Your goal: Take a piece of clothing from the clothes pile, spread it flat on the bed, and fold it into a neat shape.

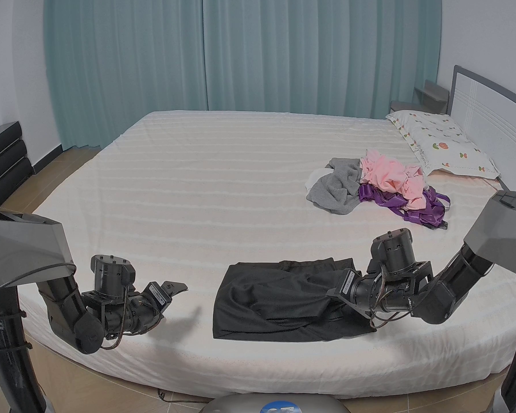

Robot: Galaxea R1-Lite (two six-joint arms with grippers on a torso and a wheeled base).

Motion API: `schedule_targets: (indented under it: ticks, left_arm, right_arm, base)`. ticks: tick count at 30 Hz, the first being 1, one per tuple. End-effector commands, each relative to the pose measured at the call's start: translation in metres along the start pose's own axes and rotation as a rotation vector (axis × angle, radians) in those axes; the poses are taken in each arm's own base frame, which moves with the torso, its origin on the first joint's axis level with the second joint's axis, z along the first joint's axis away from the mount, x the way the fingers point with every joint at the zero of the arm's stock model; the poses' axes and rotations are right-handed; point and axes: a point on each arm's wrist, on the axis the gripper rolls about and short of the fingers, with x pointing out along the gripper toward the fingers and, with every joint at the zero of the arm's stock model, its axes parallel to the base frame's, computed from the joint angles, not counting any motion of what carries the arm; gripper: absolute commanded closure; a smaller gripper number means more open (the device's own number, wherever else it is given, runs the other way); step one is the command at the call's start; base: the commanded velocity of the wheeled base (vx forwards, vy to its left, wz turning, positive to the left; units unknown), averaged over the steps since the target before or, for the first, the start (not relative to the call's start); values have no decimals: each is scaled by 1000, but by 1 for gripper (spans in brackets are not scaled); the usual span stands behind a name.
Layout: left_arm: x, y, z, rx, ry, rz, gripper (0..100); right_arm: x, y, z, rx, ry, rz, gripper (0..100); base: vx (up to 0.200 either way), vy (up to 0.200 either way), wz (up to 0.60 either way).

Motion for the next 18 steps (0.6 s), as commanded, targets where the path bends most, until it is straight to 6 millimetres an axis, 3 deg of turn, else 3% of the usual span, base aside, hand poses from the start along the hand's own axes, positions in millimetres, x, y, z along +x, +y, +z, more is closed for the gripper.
schedule_targets:
  ticks: [1,8,13,14,18]
  left_arm:
    - [0,0,0,0,0,0,0]
    - [0,0,0,0,-1,-1,0]
    - [-1,-1,0,0,-2,-2,0]
    - [0,-1,0,1,0,-3,0]
    - [-2,-3,0,8,-5,-12,0]
  right_arm:
    - [-31,10,5,-10,-40,43,100]
    - [-43,10,8,-71,-32,15,100]
    - [-45,-6,-3,-122,21,-53,100]
    - [-44,-11,-5,-138,36,-71,0]
    - [-39,-21,-4,-156,47,-104,0]
  base:
    - [0,0,0]
    - [0,0,0]
    - [0,0,0]
    - [0,0,0]
    - [0,0,0]
